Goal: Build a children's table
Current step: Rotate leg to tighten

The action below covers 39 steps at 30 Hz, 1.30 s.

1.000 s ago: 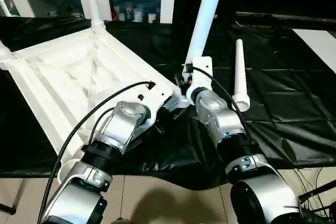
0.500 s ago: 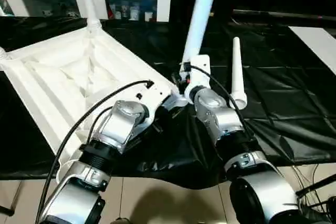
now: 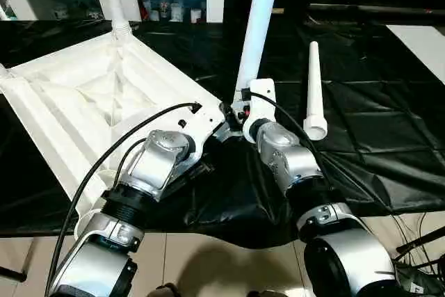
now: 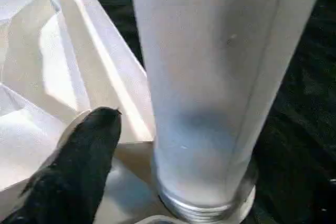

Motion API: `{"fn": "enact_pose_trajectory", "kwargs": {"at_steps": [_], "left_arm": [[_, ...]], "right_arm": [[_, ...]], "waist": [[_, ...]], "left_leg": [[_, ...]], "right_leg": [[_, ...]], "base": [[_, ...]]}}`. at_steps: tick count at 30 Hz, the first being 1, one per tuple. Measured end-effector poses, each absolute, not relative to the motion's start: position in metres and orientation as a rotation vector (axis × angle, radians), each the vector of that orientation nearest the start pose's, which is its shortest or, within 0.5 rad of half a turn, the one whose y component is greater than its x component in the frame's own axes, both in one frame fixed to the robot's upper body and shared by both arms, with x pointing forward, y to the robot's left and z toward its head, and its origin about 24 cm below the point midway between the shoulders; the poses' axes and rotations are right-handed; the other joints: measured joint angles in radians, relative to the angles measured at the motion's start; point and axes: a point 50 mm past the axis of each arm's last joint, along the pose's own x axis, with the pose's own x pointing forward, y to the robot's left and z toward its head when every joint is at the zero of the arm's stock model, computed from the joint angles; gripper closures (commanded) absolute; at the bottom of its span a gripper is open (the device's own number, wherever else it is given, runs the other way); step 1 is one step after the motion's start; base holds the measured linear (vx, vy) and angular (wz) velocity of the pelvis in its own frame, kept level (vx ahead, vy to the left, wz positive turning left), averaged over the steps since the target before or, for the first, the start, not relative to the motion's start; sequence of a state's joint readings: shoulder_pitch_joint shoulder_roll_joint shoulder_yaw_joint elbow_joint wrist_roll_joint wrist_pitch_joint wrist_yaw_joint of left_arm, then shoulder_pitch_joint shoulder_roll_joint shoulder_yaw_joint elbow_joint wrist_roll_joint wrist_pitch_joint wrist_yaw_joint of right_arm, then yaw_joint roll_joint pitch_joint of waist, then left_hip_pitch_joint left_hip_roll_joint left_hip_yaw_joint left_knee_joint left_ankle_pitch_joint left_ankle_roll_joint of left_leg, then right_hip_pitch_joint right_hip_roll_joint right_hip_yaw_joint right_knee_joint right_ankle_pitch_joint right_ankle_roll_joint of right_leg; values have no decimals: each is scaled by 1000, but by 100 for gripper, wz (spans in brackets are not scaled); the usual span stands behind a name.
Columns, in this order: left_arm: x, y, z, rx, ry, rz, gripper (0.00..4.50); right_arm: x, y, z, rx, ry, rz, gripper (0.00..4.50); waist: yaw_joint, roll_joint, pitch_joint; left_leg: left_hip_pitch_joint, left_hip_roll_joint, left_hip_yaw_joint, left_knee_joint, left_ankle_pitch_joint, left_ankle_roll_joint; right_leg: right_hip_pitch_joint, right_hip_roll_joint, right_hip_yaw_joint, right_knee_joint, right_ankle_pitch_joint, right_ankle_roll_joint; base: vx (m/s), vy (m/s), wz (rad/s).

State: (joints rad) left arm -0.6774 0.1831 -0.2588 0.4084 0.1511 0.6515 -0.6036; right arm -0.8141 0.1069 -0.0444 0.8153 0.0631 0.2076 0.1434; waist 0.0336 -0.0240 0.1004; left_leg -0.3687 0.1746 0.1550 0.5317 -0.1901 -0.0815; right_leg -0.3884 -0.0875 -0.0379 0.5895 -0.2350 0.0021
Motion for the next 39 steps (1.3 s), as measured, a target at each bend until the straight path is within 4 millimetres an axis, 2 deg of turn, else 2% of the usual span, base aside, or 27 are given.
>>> {"fn": "enact_pose_trajectory", "kwargs": {"at_steps": [8, 10, 12, 14, 17, 19, 21, 29, 33, 39], "left_arm": [[346, 93, 79, 430, 492, -729, 450], [346, 93, 82, 429, 475, -744, 450], [346, 93, 85, 431, 455, -750, 450], [346, 94, 87, 439, 450, -757, 450], [346, 96, 87, 450, 445, -765, 450], [345, 97, 87, 454, 442, -767, 450], [345, 99, 86, 457, 442, -764, 450], [343, 104, 86, 466, 435, -771, 450], [338, 110, 85, 473, 419, -816, 450], [330, 125, 81, 496, 416, -879, 450]], "right_arm": [[372, -58, 82, 33, 238, 418, 44], [369, -63, 73, 34, 272, 431, 44], [369, -66, 75, 29, 260, 444, 44], [368, -70, 76, 28, 258, 464, 44], [367, -73, 77, 44, 258, 493, 44], [365, -76, 76, 57, 257, 515, 12], [363, -78, 75, 66, 254, 534, 3], [357, -84, 77, 55, 226, 580, 3], [354, -98, 85, 5, 185, 606, 3], [340, -110, 84, -46, 195, 797, 3]], "waist": [[6, 4, 2], [10, 6, 4], [10, 10, 3], [10, 10, 3], [10, 10, 3], [9, 11, 3], [7, 11, 3], [5, 11, 3], [9, 11, 2], [7, 12, 2]], "left_leg": [[-2, 4, 4, -2, 14, -1], [-6, 9, 11, -2, 19, 1], [-16, 15, 16, 0, 35, 2], [-18, 16, 17, 0, 42, 10], [-19, 16, 18, 0, 41, 10], [-18, 17, 18, 0, 41, 10], [-18, 17, 18, 0, 41, 10], [-18, 19, 18, 2, 42, 10], [-18, 19, 19, 4, 42, 11], [-17, 21, 19, 15, 41, 13]], "right_leg": [[-1, -1, -2, -1, 24, 3], [-5, 0, -2, 1, 24, 3], [-14, 2, -3, 4, 24, 3], [-15, 3, -3, 3, 24, 3], [-16, 3, -3, 3, 24, 2], [-16, 3, -3, 3, 24, 2], [-16, 4, -3, 4, 24, 2], [-16, 5, -3, 6, 24, 2], [-15, 5, -3, 7, 24, 2], [-15, 5, -1, 17, 23, 1]], "base": [[0, 0, 0], [25, -3, 0], [25, -3, 0], [0, 0, 0], [0, 0, 0], [0, 0, 0], [0, 0, 0], [0, 0, 0], [0, 0, 0], [0, 0, 0]]}}
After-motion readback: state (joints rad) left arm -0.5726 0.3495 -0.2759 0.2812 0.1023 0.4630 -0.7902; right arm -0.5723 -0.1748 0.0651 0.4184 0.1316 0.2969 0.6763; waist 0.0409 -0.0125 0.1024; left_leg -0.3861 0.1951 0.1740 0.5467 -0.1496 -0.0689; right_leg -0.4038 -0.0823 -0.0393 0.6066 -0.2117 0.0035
